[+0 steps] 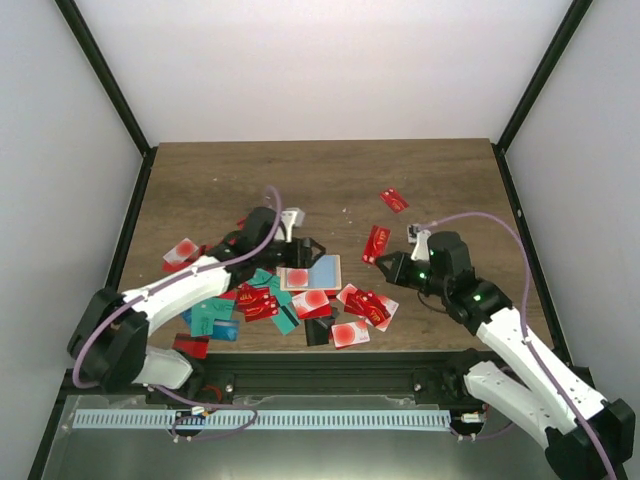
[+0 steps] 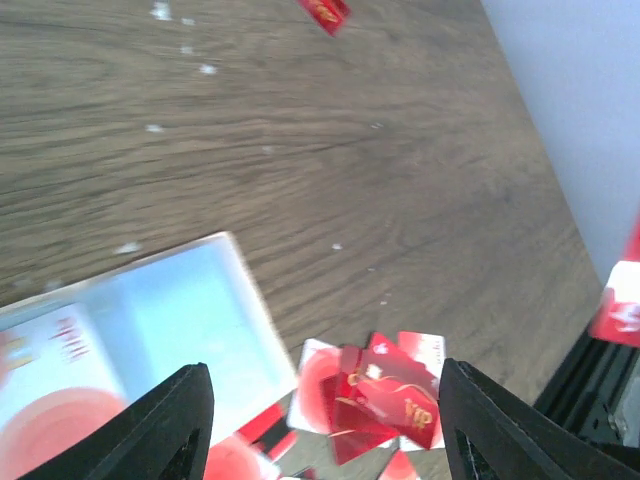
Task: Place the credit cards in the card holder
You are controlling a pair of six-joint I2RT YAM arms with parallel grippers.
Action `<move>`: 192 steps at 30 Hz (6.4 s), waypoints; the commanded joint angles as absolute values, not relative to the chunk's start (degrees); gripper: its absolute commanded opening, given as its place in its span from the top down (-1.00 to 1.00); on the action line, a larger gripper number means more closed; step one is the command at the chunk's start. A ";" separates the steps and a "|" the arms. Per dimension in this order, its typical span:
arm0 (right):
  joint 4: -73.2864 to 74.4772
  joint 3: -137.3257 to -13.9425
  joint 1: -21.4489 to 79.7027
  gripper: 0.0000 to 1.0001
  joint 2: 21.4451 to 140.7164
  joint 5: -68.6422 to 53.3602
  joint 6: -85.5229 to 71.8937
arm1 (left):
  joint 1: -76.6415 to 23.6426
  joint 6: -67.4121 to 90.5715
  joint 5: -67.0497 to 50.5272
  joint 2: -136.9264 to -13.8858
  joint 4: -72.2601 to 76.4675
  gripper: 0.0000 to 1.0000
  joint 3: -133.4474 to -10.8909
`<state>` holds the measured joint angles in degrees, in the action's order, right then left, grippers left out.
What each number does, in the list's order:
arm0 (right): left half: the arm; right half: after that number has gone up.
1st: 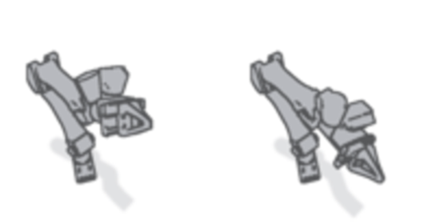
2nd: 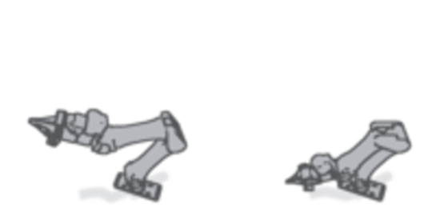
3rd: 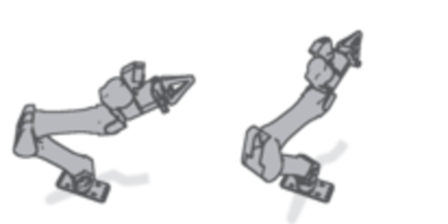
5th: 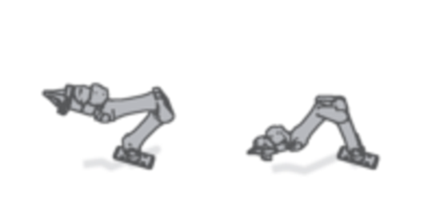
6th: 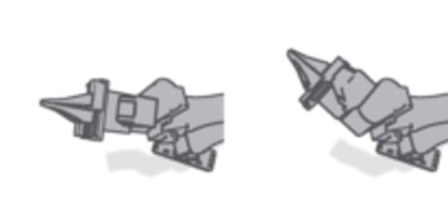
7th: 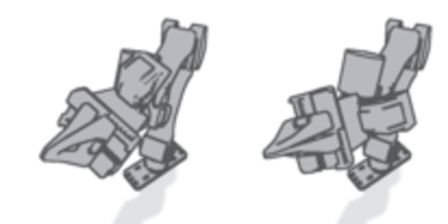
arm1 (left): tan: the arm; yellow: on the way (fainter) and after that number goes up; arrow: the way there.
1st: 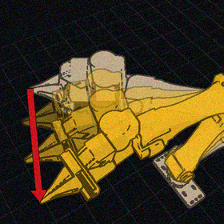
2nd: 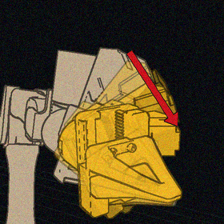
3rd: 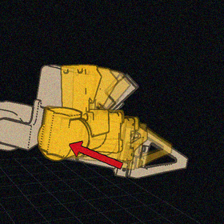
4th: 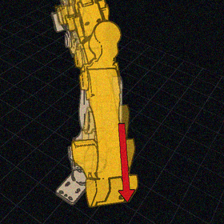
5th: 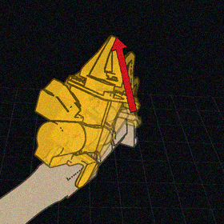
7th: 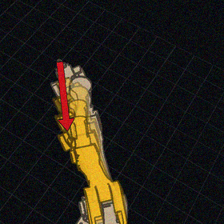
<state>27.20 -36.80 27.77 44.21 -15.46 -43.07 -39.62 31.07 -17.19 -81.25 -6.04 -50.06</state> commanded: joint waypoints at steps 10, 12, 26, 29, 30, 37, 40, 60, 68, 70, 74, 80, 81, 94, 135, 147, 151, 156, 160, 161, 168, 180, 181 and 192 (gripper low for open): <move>-16.84 -36.56 27.34 0.99 62.26 -49.94 -38.39 | -20.03 34.84 -45.29 -68.11 11.81 -0.26 -34.60; -19.25 -36.65 27.33 0.99 63.58 -52.01 -38.95 | -19.03 38.35 -47.97 -66.29 17.65 -0.25 -32.48; -31.26 -35.83 27.66 0.99 70.12 -65.61 -46.39 | -20.05 52.99 -57.21 -63.31 44.20 -0.13 -27.00; -32.22 -36.14 28.34 0.99 70.95 -66.40 -46.87 | -21.32 53.00 -57.30 -63.37 44.46 -0.06 -27.24; -32.25 -36.29 28.64 0.99 71.24 -66.47 -46.85 | -21.66 53.00 -57.18 -63.35 44.54 -0.03 -27.25; -33.05 -36.73 30.12 0.99 72.65 -66.92 -46.79 | -23.86 52.44 -56.86 -63.72 43.85 0.09 -28.13; -33.22 -37.05 30.47 0.99 72.68 -66.92 -46.84 | -24.27 51.41 -56.24 -63.98 42.30 0.19 -28.63; -18.65 -40.56 30.55 0.37 73.33 -58.94 -37.76 | -25.97 44.40 -47.30 -66.80 29.60 0.92 -30.97; -5.80 -40.63 27.45 0.12 72.72 -43.00 -32.29 | -25.40 40.26 -39.11 -73.14 21.56 0.92 -33.12; -2.85 -40.76 27.47 0.11 73.46 -38.41 -31.87 | -25.31 40.25 -37.13 -74.73 20.53 0.92 -33.39; -0.37 -41.13 27.42 0.11 76.68 -33.92 -31.41 | -25.31 37.71 -33.43 -77.68 16.60 0.92 -34.39; -1.19 -41.09 27.42 0.12 81.52 -33.57 -31.10 | -25.22 37.40 -33.60 -81.94 16.09 0.92 -34.59; -1.57 -41.17 27.42 0.12 82.48 -33.55 -31.10 | -25.18 37.40 -33.73 -82.59 16.06 0.92 -34.54; -3.40 -42.07 27.42 0.12 90.16 -33.21 -31.41 | -25.22 36.73 -32.47 -87.68 15.64 0.92 -34.54; -4.74 -42.43 27.42 0.14 98.51 -33.77 -32.61 | -25.22 37.49 -30.79 -91.77 14.47 0.92 -35.70; -4.93 -42.26 27.42 0.15 99.48 -34.27 -32.61 | -25.22 38.71 -31.99 -93.40 15.72 0.92 -35.56; -5.01 -42.27 27.43 0.16 99.75 -34.47 -32.69 | -25.27 39.23 -32.69 -93.92 16.00 0.92 -35.44; -5.07 -42.18 27.42 0.16 99.84 -34.55 -32.70 | -25.31 39.65 -33.78 -94.80 16.83 0.92 -35.33; -4.96 -42.19 27.42 0.16 99.84 -34.47 -32.70 | -25.31 41.19 -34.48 -95.12 16.16 0.92 -35.48; -4.97 -42.12 27.42 0.16 99.84 -34.50 -32.74 | -25.31 41.37 -34.60 -95.22 15.65 0.92 -35.58; -5.07 -41.96 27.42 0.17 100.02 -34.57 -32.70 | -25.31 41.40 -35.55 -96.08 12.76 0.92 -36.75; -5.53 -41.40 27.42 0.17 100.19 -34.81 -32.78 | -25.31 40.29 -37.42 -99.11 8.39 0.92 -38.93; -5.61 -41.39 27.42 0.17 100.27 -34.89 -32.78 | -25.31 40.26 -37.51 -99.31 7.98 0.92 -39.07; -5.89 -41.31 27.42 0.17 100.52 -34.98 -32.80 | -25.18 39.18 -34.50 -97.34 4.08 0.92 -39.90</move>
